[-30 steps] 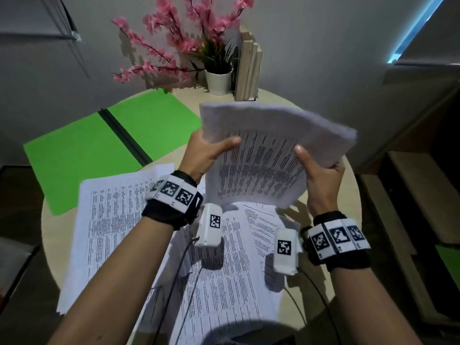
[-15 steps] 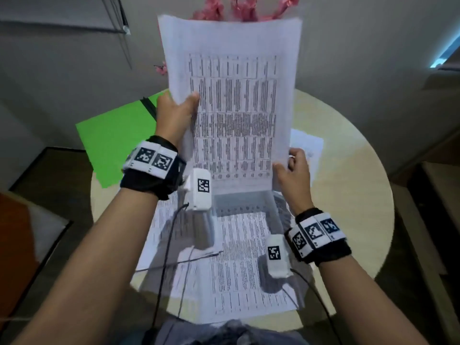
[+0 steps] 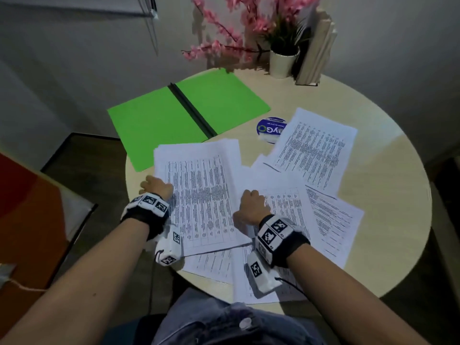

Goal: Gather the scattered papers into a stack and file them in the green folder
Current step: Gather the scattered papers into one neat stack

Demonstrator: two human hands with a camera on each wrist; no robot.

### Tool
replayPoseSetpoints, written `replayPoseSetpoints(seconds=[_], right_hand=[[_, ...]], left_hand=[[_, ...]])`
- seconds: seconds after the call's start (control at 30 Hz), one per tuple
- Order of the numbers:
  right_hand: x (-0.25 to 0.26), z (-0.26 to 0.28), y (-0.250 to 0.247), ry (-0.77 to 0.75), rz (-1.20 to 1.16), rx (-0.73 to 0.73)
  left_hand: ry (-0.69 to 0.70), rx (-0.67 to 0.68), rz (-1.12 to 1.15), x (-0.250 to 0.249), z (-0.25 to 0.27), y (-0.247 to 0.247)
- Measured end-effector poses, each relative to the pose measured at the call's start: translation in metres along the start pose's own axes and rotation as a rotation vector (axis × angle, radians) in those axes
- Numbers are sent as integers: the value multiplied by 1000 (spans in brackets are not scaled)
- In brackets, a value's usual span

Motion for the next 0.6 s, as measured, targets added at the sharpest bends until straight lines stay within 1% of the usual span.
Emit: replayPoseSetpoints(seconds=[0.03, 0.1, 0.17, 0.2, 0.23, 0.3, 0.33, 0.37, 0.4, 0.43, 0.47, 0.5, 0.57, 0.6], right_hand=[[6, 2, 3, -19, 17, -1], [13, 2, 7, -66, -15, 21], [8, 0, 4, -83, -58, 78], [0, -2, 0, -58, -83, 85], [-12, -4, -4, -8, -109, 68], [-43, -4, -15, 185, -172, -57], [-60, -4, -18, 304, -195, -130], [-75, 0, -21, 403, -213, -173], [-88, 3, -21, 480, -238, -192], [-96, 4, -19, 518, -275, -203], [-101, 4, -16, 528, -340, -209], [-103, 3, -14, 500, -417, -226], [-103, 2, -8, 372, -545, -278], [-102, 3, -7, 308, -550, -301]], left_hand=[[-28, 22, 2, 2, 3, 6], [-38, 32, 38, 1, 7, 15], [-52, 2, 45, -3, 9, 17], [-54, -20, 30, -6, 10, 17], [-37, -37, 14, -10, 12, 17], [68, -29, -8, -25, 19, 22], [137, 11, -11, -34, 25, 29], [198, 69, -8, -43, 32, 37], [242, 133, -14, -51, 39, 47], [270, 187, -32, -58, 46, 57], [290, 226, -61, -63, 53, 67], [306, 251, -95, -67, 59, 75], [315, 283, -147, -71, 68, 92], [315, 290, -165, -71, 71, 98]])
Point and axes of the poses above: each hand's wrist, its own z-axis away from the middle knuckle, its own y-axis out of the palm, x = y × z, the point moved 2 cm from there along -z, towards the middle knuckle, and after that the axes turned 11 degrees about z, right-handed, at the moved point
